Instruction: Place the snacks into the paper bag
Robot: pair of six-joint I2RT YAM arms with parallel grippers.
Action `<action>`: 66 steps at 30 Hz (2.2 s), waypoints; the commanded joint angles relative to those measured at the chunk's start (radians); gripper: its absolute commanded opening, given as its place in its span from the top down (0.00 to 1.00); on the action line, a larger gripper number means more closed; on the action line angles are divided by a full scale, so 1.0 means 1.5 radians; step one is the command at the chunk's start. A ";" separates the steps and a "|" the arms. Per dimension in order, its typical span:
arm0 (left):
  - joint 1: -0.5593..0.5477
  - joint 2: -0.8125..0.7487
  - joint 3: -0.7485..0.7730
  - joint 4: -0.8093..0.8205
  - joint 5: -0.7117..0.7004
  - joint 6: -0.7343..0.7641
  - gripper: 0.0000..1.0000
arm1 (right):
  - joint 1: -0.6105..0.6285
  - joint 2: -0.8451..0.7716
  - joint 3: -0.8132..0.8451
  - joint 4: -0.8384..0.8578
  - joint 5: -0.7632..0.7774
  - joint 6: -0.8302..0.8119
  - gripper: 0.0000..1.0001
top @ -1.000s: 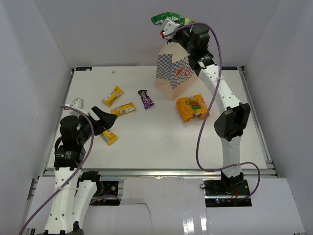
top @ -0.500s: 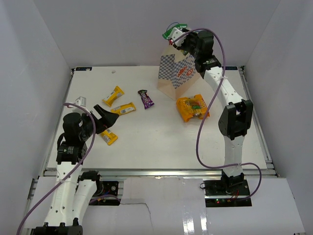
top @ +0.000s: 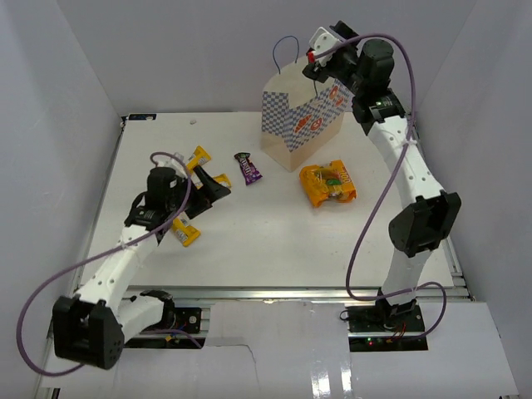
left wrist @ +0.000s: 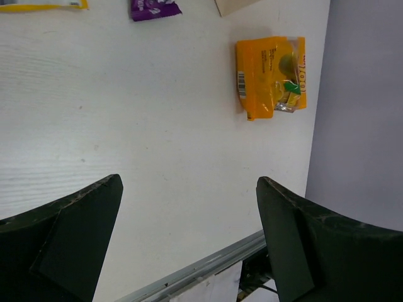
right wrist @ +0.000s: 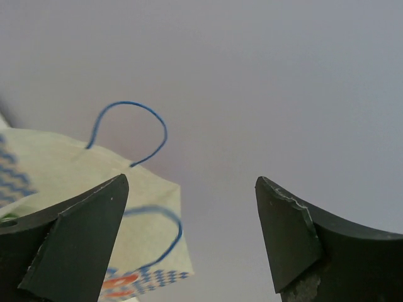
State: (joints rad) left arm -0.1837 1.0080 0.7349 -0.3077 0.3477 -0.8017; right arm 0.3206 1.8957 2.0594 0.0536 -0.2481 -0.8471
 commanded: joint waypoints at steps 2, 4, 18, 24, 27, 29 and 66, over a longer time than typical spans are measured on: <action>-0.094 0.149 0.107 0.034 -0.126 0.009 0.02 | -0.004 -0.174 -0.062 -0.152 -0.127 0.093 0.11; -0.112 0.246 0.161 0.036 -0.154 0.011 0.06 | -0.003 -0.259 -0.162 -0.211 -0.189 0.091 0.08; -0.156 0.685 0.541 -0.004 -0.300 0.136 0.07 | -0.092 -0.554 -0.756 -0.441 -0.351 0.107 0.03; -0.156 0.774 0.640 -0.023 -0.325 0.159 0.06 | -0.100 -0.556 -0.788 -0.432 -0.365 0.123 0.03; -0.156 0.810 0.675 -0.044 -0.345 0.158 0.09 | -0.100 -0.552 -0.784 -0.430 -0.362 0.121 0.03; -0.156 0.832 0.690 -0.056 -0.353 0.157 0.13 | -0.100 -0.548 -0.783 -0.428 -0.362 0.121 0.03; -0.198 0.651 0.847 0.306 -0.011 0.373 0.80 | -0.117 -0.533 -0.738 -0.404 -0.369 0.147 0.04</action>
State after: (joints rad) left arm -0.4667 1.8828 1.8999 0.1581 0.3080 -0.2623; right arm 0.1516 1.1248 0.9401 -0.5858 -0.7738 -0.6411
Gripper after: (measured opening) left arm 0.212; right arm 0.965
